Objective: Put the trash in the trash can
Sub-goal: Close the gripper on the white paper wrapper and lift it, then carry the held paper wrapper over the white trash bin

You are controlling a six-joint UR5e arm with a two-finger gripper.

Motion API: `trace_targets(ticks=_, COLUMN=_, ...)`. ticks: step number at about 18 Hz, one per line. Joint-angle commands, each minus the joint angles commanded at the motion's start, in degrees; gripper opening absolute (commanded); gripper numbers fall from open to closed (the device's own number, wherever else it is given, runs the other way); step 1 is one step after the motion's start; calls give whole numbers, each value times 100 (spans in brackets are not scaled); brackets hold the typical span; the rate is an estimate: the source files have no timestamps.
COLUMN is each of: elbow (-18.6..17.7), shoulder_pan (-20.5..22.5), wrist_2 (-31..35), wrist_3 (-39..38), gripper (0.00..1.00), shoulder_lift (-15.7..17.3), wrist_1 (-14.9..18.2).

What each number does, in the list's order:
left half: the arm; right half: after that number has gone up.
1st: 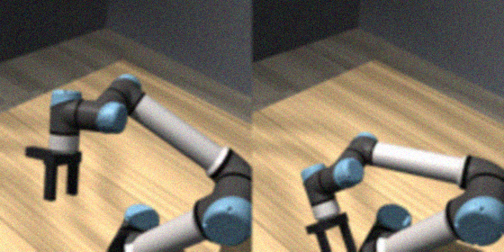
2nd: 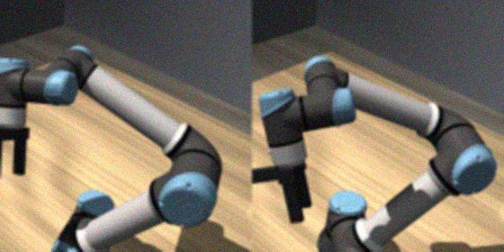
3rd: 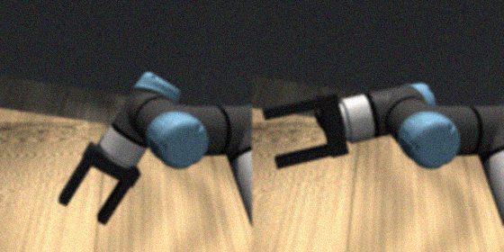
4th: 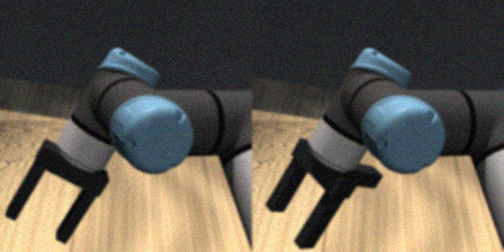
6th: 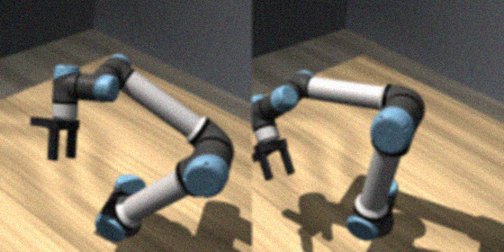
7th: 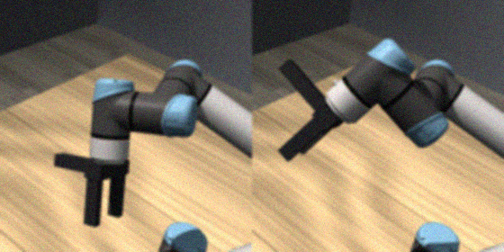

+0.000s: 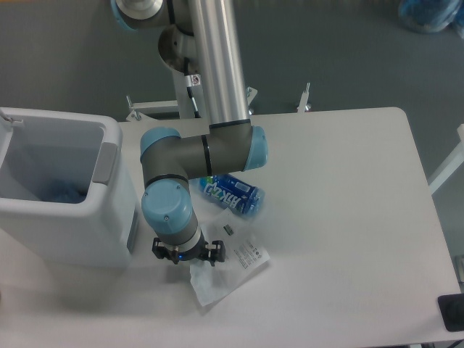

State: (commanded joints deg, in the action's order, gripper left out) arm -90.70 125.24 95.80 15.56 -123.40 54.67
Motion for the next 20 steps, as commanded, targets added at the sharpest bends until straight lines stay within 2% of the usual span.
trace_targets(ticks=7, elbow=9, shoulder_pan=0, wrist_2=-26, wrist_3=0, gripper=0, shoulder_lift=220, wrist_1=0)
trace_targets(ticks=10, elbow=166, shoulder_pan=79, wrist_2=-140, wrist_3=9, gripper=0, shoulder_lift=579, wrist_1=0)
trace_targets(ticks=16, elbow=466, shoulder_pan=281, wrist_2=-1035, wrist_3=0, gripper=0, shoulder_lift=1195, wrist_1=0)
trace_targets(ticks=19, elbow=571, shoulder_pan=308, wrist_2=-1651, wrist_3=-18, gripper=0, shoulder_lift=1415, wrist_1=0)
trace_targets(ticks=20, elbow=606, shoulder_pan=403, wrist_2=-2026, wrist_3=-44, gripper=0, shoulder_lift=1589, wrist_1=0)
